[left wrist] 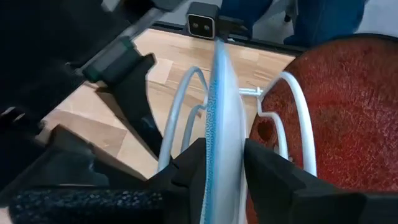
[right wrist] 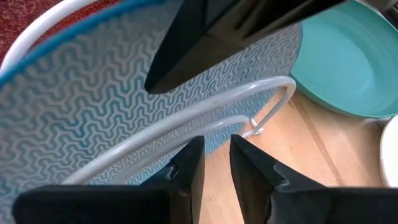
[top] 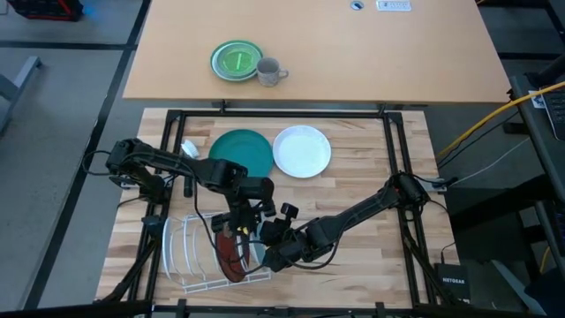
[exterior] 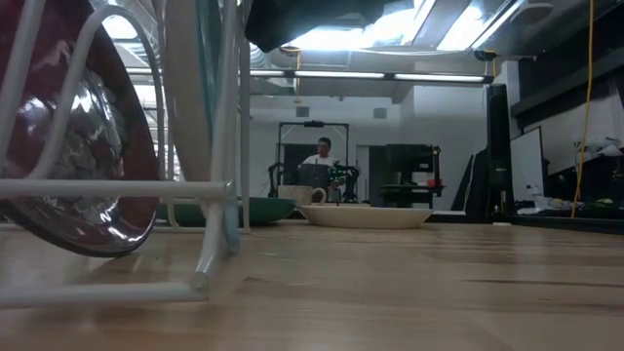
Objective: Sort dishes
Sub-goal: Put the light blue plate into the dish rack
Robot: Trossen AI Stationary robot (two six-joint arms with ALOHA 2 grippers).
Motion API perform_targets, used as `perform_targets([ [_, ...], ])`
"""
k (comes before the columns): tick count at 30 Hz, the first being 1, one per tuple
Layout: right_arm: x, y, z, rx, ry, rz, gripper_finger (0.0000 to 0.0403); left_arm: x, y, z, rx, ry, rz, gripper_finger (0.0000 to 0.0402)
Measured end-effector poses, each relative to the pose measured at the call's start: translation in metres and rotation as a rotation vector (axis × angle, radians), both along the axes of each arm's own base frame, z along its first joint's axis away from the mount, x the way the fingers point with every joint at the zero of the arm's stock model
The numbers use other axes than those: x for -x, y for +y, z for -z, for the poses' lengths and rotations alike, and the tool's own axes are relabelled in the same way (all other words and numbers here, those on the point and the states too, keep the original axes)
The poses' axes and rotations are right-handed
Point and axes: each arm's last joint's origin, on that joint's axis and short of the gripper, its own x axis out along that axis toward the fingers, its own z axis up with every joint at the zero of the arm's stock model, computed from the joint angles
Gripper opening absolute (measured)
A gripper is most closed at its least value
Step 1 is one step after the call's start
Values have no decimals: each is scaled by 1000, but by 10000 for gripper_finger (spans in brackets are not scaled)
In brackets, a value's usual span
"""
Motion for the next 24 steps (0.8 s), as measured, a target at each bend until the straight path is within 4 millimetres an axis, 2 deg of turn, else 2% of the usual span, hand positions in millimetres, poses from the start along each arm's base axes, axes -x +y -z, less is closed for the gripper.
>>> perform_targets([
  [6,0,0,0,-2,-3,0,81,1,0,-1,0,5,-13,122],
  [15,0,0,0,-3,-2,-2,81,3,-4,-2,11,37,-45,125],
  [24,0,0,0,-3,-2,-2,81,15,-1,-19,35,21,-86,125],
])
